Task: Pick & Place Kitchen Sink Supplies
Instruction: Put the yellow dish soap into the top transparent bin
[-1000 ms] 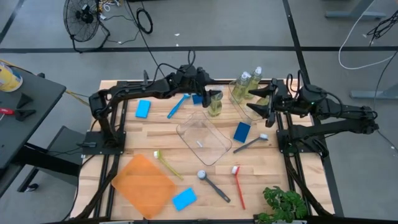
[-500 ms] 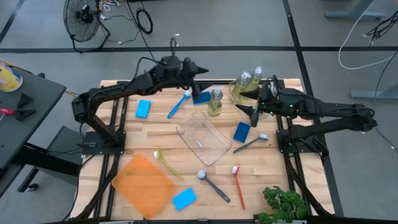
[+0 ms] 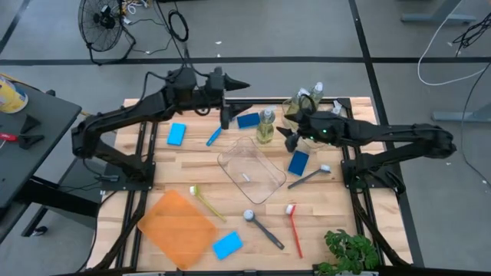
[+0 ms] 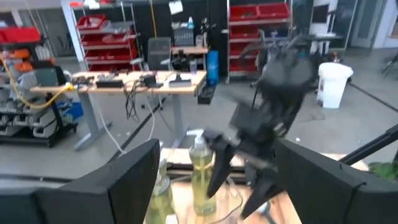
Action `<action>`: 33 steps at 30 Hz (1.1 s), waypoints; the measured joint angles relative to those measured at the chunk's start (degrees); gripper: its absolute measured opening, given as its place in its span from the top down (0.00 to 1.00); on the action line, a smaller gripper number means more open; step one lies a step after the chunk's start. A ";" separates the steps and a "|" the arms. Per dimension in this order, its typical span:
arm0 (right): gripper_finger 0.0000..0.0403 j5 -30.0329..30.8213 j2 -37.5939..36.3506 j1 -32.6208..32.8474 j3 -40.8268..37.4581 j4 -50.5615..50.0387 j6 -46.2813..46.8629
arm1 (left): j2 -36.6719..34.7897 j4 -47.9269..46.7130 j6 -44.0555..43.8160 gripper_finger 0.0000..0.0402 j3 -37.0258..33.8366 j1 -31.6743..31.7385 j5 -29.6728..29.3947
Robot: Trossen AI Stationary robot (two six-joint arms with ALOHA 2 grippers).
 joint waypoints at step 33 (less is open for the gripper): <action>0.34 1.21 19.69 -8.78 -0.02 22.04 0.34 | -4.25 -7.25 -0.05 0.21 0.00 -0.92 -0.31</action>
